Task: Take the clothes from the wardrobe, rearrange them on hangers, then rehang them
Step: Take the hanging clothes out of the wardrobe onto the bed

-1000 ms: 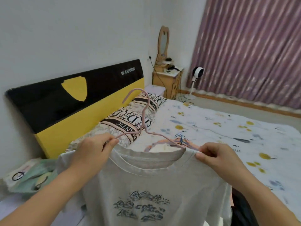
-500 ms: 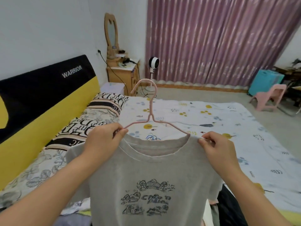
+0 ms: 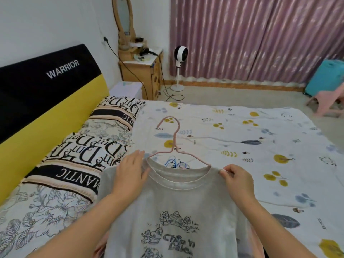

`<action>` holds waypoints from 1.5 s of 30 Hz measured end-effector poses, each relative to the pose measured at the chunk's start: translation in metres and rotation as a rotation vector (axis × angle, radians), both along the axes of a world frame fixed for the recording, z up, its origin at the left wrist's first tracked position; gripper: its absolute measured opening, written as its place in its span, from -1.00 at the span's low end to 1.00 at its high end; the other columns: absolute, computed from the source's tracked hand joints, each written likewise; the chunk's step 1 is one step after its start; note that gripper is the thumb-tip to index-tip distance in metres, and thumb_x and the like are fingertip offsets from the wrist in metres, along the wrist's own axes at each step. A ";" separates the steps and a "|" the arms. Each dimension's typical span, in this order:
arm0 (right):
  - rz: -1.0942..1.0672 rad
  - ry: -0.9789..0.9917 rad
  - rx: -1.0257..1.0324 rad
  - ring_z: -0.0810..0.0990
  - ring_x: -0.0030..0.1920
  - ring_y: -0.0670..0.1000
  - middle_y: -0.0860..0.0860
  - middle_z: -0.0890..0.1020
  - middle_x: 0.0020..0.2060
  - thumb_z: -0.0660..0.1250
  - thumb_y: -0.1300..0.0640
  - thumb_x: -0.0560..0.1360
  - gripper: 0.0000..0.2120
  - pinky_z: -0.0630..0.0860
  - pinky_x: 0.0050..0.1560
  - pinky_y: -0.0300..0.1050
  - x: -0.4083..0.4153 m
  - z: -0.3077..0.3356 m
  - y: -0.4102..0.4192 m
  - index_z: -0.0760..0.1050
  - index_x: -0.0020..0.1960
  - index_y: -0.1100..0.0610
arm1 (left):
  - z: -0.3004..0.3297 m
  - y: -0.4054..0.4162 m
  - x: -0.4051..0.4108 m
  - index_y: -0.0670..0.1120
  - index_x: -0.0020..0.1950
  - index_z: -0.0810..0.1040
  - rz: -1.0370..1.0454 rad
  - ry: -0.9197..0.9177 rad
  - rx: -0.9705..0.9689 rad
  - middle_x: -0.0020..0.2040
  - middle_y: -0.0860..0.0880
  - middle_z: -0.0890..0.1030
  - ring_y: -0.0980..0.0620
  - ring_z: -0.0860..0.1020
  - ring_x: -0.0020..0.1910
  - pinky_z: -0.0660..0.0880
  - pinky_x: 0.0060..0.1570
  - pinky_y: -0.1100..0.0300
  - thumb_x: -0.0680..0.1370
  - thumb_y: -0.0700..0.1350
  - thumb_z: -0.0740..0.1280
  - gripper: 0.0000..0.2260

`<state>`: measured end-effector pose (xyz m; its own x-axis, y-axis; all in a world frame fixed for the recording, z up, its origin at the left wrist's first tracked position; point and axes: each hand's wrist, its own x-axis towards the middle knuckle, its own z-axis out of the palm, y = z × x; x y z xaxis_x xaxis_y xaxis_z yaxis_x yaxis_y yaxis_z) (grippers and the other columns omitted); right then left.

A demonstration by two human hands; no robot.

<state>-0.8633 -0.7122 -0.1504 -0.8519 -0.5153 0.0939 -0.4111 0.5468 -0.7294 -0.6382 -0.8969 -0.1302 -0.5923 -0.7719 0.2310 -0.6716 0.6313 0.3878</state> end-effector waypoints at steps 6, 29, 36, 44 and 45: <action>-0.002 -0.077 0.260 0.56 -0.12 0.13 -0.01 0.58 -0.28 0.29 0.04 0.51 -0.75 0.42 -0.06 -0.04 -0.060 -0.089 -0.062 0.41 -0.33 0.03 | -0.124 -0.016 -0.032 -0.06 0.53 -0.16 0.000 -0.421 0.196 0.55 -0.06 -0.14 -0.02 -0.14 0.53 -0.12 0.48 0.04 0.62 0.02 0.08 -0.41; 0.496 0.030 0.952 -0.35 0.49 0.18 0.12 -0.33 0.50 -0.11 -0.28 0.56 -0.29 -0.17 0.39 0.38 -0.026 -0.303 -0.096 -0.38 0.50 0.02 | -0.337 -0.015 -0.046 -0.06 0.43 -0.43 -0.078 -0.831 0.474 0.36 -0.03 -0.52 -0.16 -0.39 0.45 -0.31 0.42 -0.10 0.59 0.22 -0.10 -0.35; 0.564 -0.063 1.051 0.26 0.39 0.17 0.14 0.26 0.40 0.08 0.07 0.58 -0.61 0.31 0.26 0.05 -0.036 -0.246 -0.123 0.23 0.38 0.12 | -0.298 -0.024 -0.052 -0.12 0.54 -0.09 -0.092 -0.820 0.576 0.55 -0.11 -0.08 -0.12 -0.02 0.52 0.01 0.48 -0.02 0.63 0.05 0.03 -0.44; 0.785 -0.142 1.013 0.43 0.28 0.09 0.07 0.43 0.32 0.11 0.03 0.60 -0.63 0.40 0.22 -0.08 0.010 -0.162 -0.099 0.31 0.37 0.12 | -0.205 -0.028 -0.027 -0.08 0.45 0.21 -0.127 -0.581 0.644 0.36 -0.09 0.42 -0.04 0.40 0.32 0.36 0.22 0.16 0.62 -0.04 0.09 -0.60; 0.800 -0.145 1.001 0.42 0.29 0.09 0.07 0.42 0.34 0.11 0.01 0.60 -0.62 0.39 0.24 -0.08 0.020 -0.151 -0.092 0.31 0.38 0.11 | -0.192 -0.025 -0.022 -0.07 0.45 0.22 -0.138 -0.558 0.618 0.36 -0.08 0.42 -0.04 0.40 0.31 0.36 0.21 0.16 0.62 -0.04 0.09 -0.61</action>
<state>-0.8434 -0.8045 -0.3016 -0.2447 -0.6765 -0.6946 -0.8285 0.5180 -0.2126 -0.6601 -0.9215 -0.3220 -0.5921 -0.5760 -0.5636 -0.7999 0.5051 0.3242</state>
